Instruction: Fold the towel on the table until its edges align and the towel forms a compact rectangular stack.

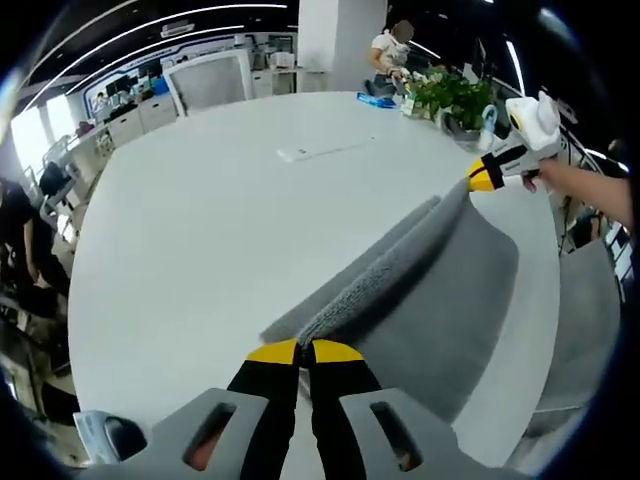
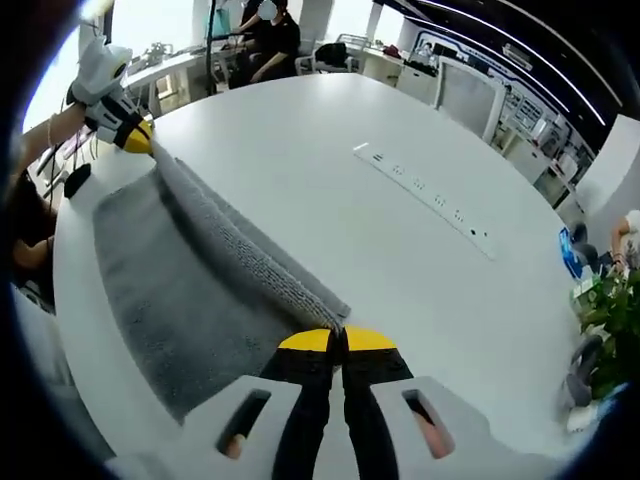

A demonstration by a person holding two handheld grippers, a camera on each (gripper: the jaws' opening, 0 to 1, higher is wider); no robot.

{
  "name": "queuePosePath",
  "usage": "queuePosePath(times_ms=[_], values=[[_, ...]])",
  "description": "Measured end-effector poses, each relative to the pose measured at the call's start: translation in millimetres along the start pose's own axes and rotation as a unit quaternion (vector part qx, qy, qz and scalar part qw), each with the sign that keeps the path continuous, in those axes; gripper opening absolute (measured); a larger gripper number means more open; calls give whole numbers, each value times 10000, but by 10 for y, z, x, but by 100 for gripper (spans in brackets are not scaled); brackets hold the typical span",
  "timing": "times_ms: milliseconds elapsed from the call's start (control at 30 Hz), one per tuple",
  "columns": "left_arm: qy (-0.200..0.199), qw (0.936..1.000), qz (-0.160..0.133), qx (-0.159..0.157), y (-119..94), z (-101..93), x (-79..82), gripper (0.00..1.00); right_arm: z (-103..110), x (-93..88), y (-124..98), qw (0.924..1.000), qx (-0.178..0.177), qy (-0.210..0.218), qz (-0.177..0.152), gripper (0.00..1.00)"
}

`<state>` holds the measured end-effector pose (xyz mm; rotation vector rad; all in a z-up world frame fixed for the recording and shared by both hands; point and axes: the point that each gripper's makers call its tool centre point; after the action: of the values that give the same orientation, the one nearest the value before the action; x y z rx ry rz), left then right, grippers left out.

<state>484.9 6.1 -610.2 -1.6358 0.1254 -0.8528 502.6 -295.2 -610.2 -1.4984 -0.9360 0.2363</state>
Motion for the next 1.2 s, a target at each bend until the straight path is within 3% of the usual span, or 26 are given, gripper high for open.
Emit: queuePosePath(times_ms=[100, 367, 733, 1000, 1200], values=[[-18, 10000, 64, 35, 46, 33, 12, 3, -17, 6, 51, 10000, 0, 64, 22, 0], [-178, 9998, -86, 1, -225, -48, -10, 3, 15, -8, -126, 9999, 25, 111, -113, 0], [75, 9986, -404, 342, -862, -267, -70, 3, 177, -16, -733, 9979, -245, -258, -537, 0], [188, 9969, -556, 520, -1168, -397, -137, 3, 306, -71, -1123, 9950, -423, -463, -783, 0], [153, 9960, -659, 589, -1345, -496, -239, 3, 385, -104, -1290, 9936, -439, -496, -913, 0]])
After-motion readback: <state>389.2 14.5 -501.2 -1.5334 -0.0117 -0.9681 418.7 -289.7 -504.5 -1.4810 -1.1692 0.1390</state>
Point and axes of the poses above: the point that each gripper's makers call its tool centre point, and the gripper's own axes: y roughly forward along the fingers, z roughly to its left, x roughly out of its top, and after that the axes turned 12 degrees about z, right-handed
